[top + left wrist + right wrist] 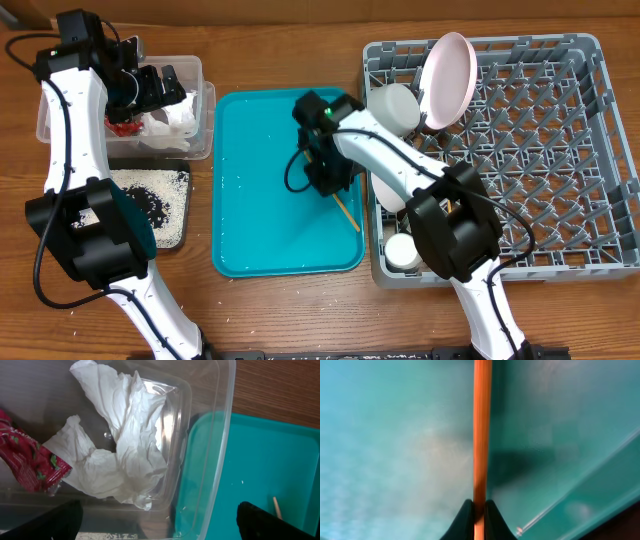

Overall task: Sort waste into correct bins and load items into the dishwasher
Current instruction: 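Carry the chopsticks into the rack and lay them between the bowls, then release the chopsticks and withdraw the right gripper to the rack's front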

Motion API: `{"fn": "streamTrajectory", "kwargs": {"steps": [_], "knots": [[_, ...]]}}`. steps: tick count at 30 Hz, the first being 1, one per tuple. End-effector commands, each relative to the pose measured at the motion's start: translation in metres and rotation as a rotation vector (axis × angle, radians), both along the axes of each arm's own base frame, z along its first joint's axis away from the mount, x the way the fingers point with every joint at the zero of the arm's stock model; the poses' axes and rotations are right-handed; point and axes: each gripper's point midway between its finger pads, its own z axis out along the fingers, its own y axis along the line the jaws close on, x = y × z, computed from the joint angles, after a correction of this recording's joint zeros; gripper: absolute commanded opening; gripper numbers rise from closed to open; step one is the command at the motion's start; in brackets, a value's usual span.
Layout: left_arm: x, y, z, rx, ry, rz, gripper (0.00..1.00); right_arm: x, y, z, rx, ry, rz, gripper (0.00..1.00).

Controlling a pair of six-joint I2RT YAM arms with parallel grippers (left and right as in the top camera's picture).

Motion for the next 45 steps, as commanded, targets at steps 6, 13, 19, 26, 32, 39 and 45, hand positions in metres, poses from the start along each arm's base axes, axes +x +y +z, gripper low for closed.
{"fn": "streamTrajectory", "kwargs": {"steps": [6,13,19,26,32,39,45], "knots": [[0.004,0.001,0.014,0.013,-0.035,0.000,1.00,0.036,-0.012,0.210,0.170,-0.373,-0.140,0.04],[0.004,0.001,0.014,0.013,-0.034,0.000,1.00,0.015,-0.091,0.281,0.168,-0.458,-0.377,0.04],[0.004,0.001,0.014,0.013,-0.034,0.000,1.00,-0.018,-0.124,0.322,0.224,-0.540,-0.421,0.04],[0.004,0.001,0.014,0.013,-0.035,0.000,1.00,-0.043,-0.186,0.272,0.058,-0.418,-0.571,0.04],[0.004,0.001,0.014,0.013,-0.035,0.000,1.00,-0.040,-0.203,0.208,-0.060,-0.315,-0.559,0.04],[0.004,0.001,0.014,0.013,-0.034,0.000,1.00,-0.040,-0.212,0.123,-0.096,-0.218,-0.471,0.04],[0.004,0.001,0.014,0.013,-0.035,0.000,1.00,-0.044,-0.213,0.082,-0.105,-0.204,-0.437,0.23]]}}
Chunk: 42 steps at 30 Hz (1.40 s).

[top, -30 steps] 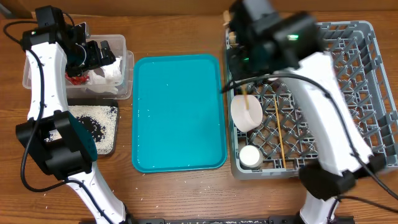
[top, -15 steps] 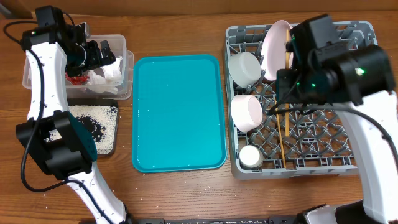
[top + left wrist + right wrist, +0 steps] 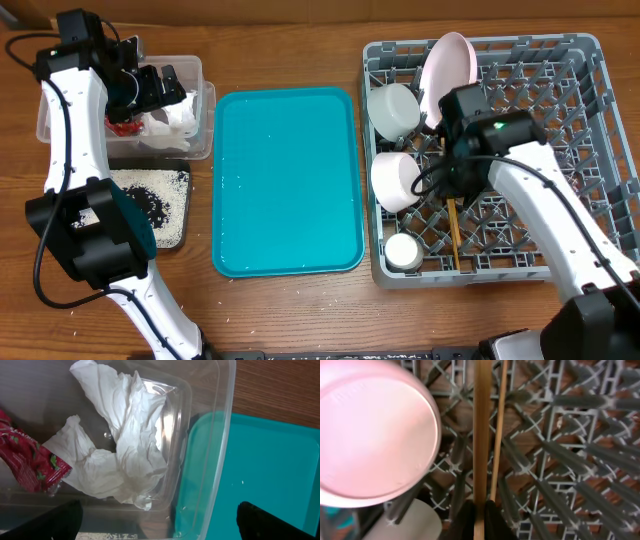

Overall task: Sort waste into correct bins and load items into the dishwasher
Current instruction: 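Release the chopsticks and withdraw the right gripper to the rack's front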

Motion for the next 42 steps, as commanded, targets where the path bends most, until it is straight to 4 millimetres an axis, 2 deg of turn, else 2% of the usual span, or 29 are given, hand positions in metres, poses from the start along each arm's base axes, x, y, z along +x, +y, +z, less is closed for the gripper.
{"fn": "streamTrajectory", "kwargs": {"steps": [1,3,6,10,14,16,18,22,25,26,29,31,33,35,36,39,42], "knots": [[0.004,0.001,0.014,0.013,-0.035,0.000,1.00,-0.007,-0.001,-0.010,-0.004,0.017,0.027,0.60],[0.004,0.001,0.014,0.013,-0.035,-0.001,1.00,-0.006,-0.001,-0.010,-0.004,0.015,0.027,0.70],[0.004,0.001,0.014,0.013,-0.035,-0.001,1.00,-0.002,0.001,0.002,0.014,-0.002,-0.012,0.71],[0.004,0.001,0.014,0.013,-0.035,-0.001,1.00,0.012,0.013,0.075,0.068,-0.122,-0.005,0.71],[0.004,0.001,0.014,0.013,-0.035,-0.001,1.00,0.013,0.024,0.183,0.171,-0.359,0.017,0.74],[0.004,0.001,0.014,0.013,-0.035,-0.001,1.00,0.008,0.030,0.210,0.232,-0.429,0.027,0.75],[0.004,0.001,0.014,0.013,-0.035,-0.001,1.00,0.001,0.029,0.225,0.265,-0.473,-0.005,0.75],[0.004,0.001,0.014,0.013,-0.035,-0.001,1.00,-0.011,0.025,0.243,0.304,-0.532,-0.048,0.76],[0.004,0.001,0.014,0.013,-0.035,-0.001,1.00,-0.021,0.022,0.256,0.322,-0.577,-0.052,0.84],[0.004,0.001,0.014,0.013,-0.035,-0.001,1.00,-0.025,0.021,0.260,0.327,-0.592,-0.051,1.00],[0.004,0.001,0.014,0.013,-0.035,-0.001,1.00,-0.034,0.018,0.267,0.334,-0.616,-0.049,1.00],[0.004,0.001,0.014,0.013,-0.035,-0.001,1.00,-0.047,0.015,0.267,0.330,-0.603,-0.049,1.00],[0.004,0.001,0.014,0.013,-0.035,-0.001,1.00,-0.057,0.010,0.260,0.308,-0.567,-0.046,1.00],[0.004,0.001,0.014,0.013,-0.035,-0.001,1.00,-0.082,0.004,0.242,0.298,-0.445,-0.109,1.00],[0.004,0.001,0.014,0.013,-0.035,-0.001,1.00,-0.084,0.003,0.243,0.301,-0.449,-0.114,1.00],[0.004,0.001,0.014,0.013,-0.035,-0.001,1.00,-0.093,-0.011,0.258,0.298,-0.544,-0.202,1.00],[0.004,0.001,0.014,0.013,-0.035,-0.001,1.00,-0.110,-0.035,0.275,0.287,-0.656,-0.333,1.00]]}}
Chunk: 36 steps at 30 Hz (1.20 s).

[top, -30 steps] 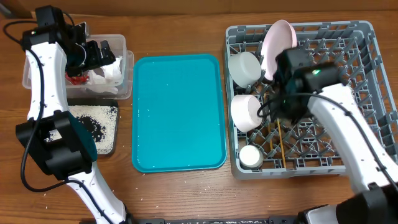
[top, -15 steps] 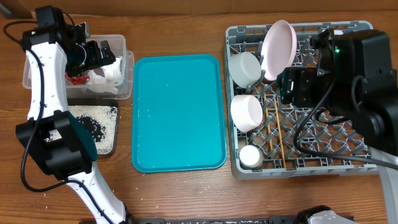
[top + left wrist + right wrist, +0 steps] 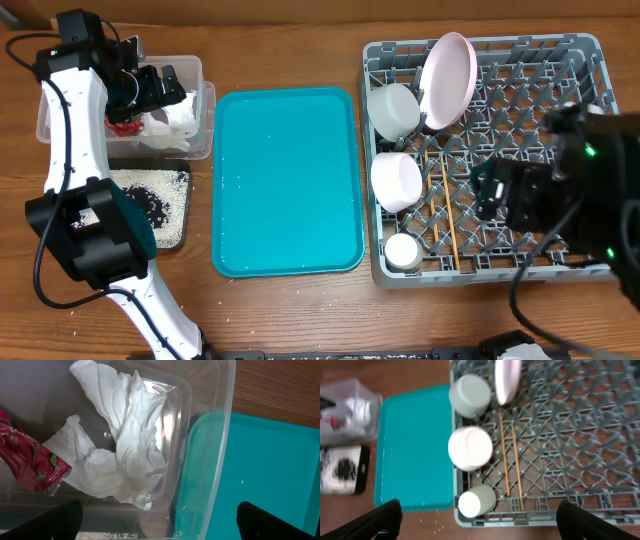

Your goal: Sort waste into correct bins and load items into the dishwasher

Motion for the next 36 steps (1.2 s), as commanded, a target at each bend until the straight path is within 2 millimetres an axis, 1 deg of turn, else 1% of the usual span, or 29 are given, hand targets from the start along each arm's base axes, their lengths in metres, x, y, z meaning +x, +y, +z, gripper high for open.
{"fn": "streamTrajectory", "kwargs": {"steps": [1,4,6,9,11,13,15,17,18,19,20,21,22,23,24,27,28,29,30,33,36], "knots": [[0.004,0.001,0.014,0.013,-0.035,-0.001,1.00,-0.024,-0.029,0.027,0.029,-0.143,-0.166,1.00],[0.004,0.001,0.014,0.013,-0.035,-0.001,1.00,-0.030,-0.046,0.042,0.002,-0.252,-0.220,1.00],[0.004,0.001,0.014,0.013,-0.035,-0.001,1.00,-0.028,-0.049,0.051,-0.017,-0.335,-0.196,1.00],[0.004,0.001,0.014,0.013,-0.035,-0.001,1.00,-0.019,-0.042,0.057,-0.050,-0.469,-0.091,1.00],[0.004,0.001,0.014,0.013,-0.035,-0.001,1.00,-0.009,-0.039,0.051,-0.050,-0.541,-0.068,1.00],[0.004,0.001,0.014,0.013,-0.035,-0.001,1.00,0.001,-0.039,0.037,-0.028,-0.582,-0.075,1.00],[0.004,0.001,0.014,0.013,-0.035,-0.001,1.00,0.010,-0.036,0.018,0.006,-0.625,-0.058,1.00],[0.004,0.001,0.014,0.013,-0.035,-0.001,1.00,0.018,-0.032,-0.004,0.032,-0.670,-0.034,1.00],[0.004,0.001,0.014,0.013,-0.035,-0.001,1.00,0.022,-0.029,-0.020,0.047,-0.708,-0.016,1.00],[0.004,0.001,0.014,0.013,-0.035,-0.001,1.00,0.024,-0.028,-0.030,0.052,-0.733,-0.010,1.00],[0.004,0.001,0.014,0.013,-0.035,-0.001,1.00,0.027,-0.028,-0.045,0.054,-0.777,-0.004,1.00],[0.004,0.001,0.014,0.013,-0.034,-0.001,1.00,0.028,-0.028,-0.053,0.054,-0.801,-0.004,1.00],[0.004,0.001,0.014,0.013,-0.035,-0.001,1.00,0.031,-0.028,-0.070,0.053,-0.844,-0.003,1.00],[0.004,0.001,0.014,0.013,-0.035,-0.001,1.00,0.031,-0.028,-0.077,0.052,-0.865,-0.003,1.00],[0.004,0.001,0.014,0.013,-0.034,-0.001,1.00,0.032,-0.028,-0.091,0.051,-0.889,-0.002,1.00],[0.004,0.001,0.014,0.013,-0.034,-0.001,1.00,0.034,-0.029,-0.125,0.050,-0.906,-0.005,1.00],[0.004,0.001,0.014,0.013,-0.035,-0.001,1.00,0.035,-0.030,-0.139,0.047,-0.904,-0.010,1.00],[0.004,0.001,0.014,0.013,-0.035,-0.001,1.00,0.035,-0.031,-0.144,0.045,-0.903,-0.015,1.00],[0.004,0.001,0.014,0.013,-0.035,-0.001,1.00,0.035,-0.032,-0.155,0.041,-0.902,-0.022,1.00],[0.004,0.001,0.014,0.013,-0.035,-0.001,1.00,0.035,-0.036,-0.176,0.032,-0.906,-0.043,1.00],[0.004,0.001,0.014,0.013,-0.035,-0.001,1.00,0.036,-0.041,-0.188,0.019,-0.906,-0.070,1.00]]}}
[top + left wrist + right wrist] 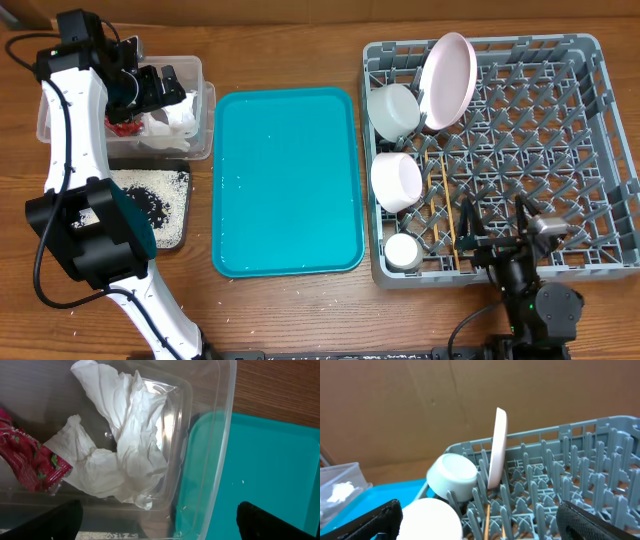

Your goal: Sort waste into correct bins and load items into the dishwasher

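The grey dishwasher rack [560, 150] holds a pink plate [447, 80] on edge, three white cups [397, 182] and two wooden chopsticks [445, 215] lying side by side. In the right wrist view the plate [497, 445] and the cups [451, 476] show across the rack. My right gripper [495, 225] sits low at the rack's front edge, open and holding nothing [480, 530]. The teal tray [288, 180] is bare. My left gripper [150, 88] hangs open over the clear bin [200, 110], above white tissue [120, 455] and a red wrapper [30, 462].
A black tray of dark and white grains [150, 205] lies in front of the clear bin. A few crumbs dot the wooden table by the teal tray's front edge. The right arm's base [540, 305] stands at the front right.
My right arm has drawn back from high over the rack to its front edge, and its camera now looks level across the rack. The left arm has not moved.
My right gripper was shut on a chopstick on the teal tray. Then it held that chopstick over the rack beside another one. Then it was open above the rack with both chopsticks lying inside and the tray bare. Now it rests low in front.
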Motion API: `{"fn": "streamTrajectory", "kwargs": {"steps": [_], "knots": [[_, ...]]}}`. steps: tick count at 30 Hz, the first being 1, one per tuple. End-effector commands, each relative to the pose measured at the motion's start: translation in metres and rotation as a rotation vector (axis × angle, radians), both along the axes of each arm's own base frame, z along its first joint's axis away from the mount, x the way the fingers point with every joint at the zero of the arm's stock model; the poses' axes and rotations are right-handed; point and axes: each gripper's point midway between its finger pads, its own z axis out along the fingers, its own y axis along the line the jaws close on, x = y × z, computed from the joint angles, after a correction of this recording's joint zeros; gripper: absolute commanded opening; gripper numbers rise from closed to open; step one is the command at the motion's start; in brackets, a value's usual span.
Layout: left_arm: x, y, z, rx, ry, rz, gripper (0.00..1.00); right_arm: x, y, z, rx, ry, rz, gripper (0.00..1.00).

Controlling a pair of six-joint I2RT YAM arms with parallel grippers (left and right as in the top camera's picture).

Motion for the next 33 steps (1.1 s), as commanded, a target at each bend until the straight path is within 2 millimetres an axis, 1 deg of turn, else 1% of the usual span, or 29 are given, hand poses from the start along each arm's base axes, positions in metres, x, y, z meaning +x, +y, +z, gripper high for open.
{"fn": "streamTrajectory", "kwargs": {"steps": [1,4,8,28,30,31,32,33], "knots": [[0.004,0.001,0.014,0.010,-0.036,-0.002,1.00,0.001,-0.009,-0.009,-0.004,-0.021,-0.048,1.00],[0.004,0.001,0.014,0.009,-0.035,-0.002,1.00,0.002,-0.014,-0.015,-0.004,-0.027,-0.080,1.00],[0.004,0.001,0.014,0.010,-0.036,-0.002,1.00,0.002,-0.014,-0.024,-0.004,0.010,-0.078,1.00],[0.004,0.002,0.014,0.010,-0.036,0.001,1.00,0.002,-0.014,-0.024,-0.004,0.010,-0.079,1.00],[0.000,0.007,0.019,0.037,-0.034,0.011,1.00,0.002,-0.014,-0.024,-0.004,0.010,-0.079,1.00],[-0.006,0.008,0.022,0.054,-0.019,0.018,1.00,0.002,-0.014,-0.024,-0.004,0.010,-0.079,1.00],[-0.008,0.007,0.031,0.065,-0.031,0.017,1.00,0.002,-0.014,-0.024,-0.004,0.010,-0.079,1.00],[-0.009,-0.001,0.050,0.072,-0.073,0.001,1.00,0.002,-0.014,-0.024,-0.004,0.010,-0.079,1.00]]}}
